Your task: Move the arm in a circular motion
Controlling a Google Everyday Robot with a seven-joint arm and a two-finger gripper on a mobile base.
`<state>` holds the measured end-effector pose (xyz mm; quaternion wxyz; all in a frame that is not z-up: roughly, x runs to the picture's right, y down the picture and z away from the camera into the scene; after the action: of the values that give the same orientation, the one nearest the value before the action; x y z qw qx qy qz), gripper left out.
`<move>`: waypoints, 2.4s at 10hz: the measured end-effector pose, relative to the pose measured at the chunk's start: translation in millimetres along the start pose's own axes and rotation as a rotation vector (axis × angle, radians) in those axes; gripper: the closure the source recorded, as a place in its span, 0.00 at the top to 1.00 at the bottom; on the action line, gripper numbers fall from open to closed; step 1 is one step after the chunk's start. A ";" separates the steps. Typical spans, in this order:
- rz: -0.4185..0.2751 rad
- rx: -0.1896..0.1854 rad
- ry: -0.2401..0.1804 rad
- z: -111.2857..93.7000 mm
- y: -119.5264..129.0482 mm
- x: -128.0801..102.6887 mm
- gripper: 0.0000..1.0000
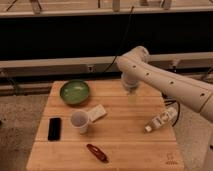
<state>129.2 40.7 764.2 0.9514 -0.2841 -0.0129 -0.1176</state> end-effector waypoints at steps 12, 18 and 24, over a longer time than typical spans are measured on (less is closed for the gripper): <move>-0.112 -0.040 -0.053 9.3 32.0 -0.8 0.80; -0.108 -0.059 -0.070 13.6 49.9 27.8 0.80; -0.123 -0.057 -0.089 15.9 56.2 49.7 0.80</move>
<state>191.2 84.1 751.9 0.9324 -0.3148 -0.0692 -0.1637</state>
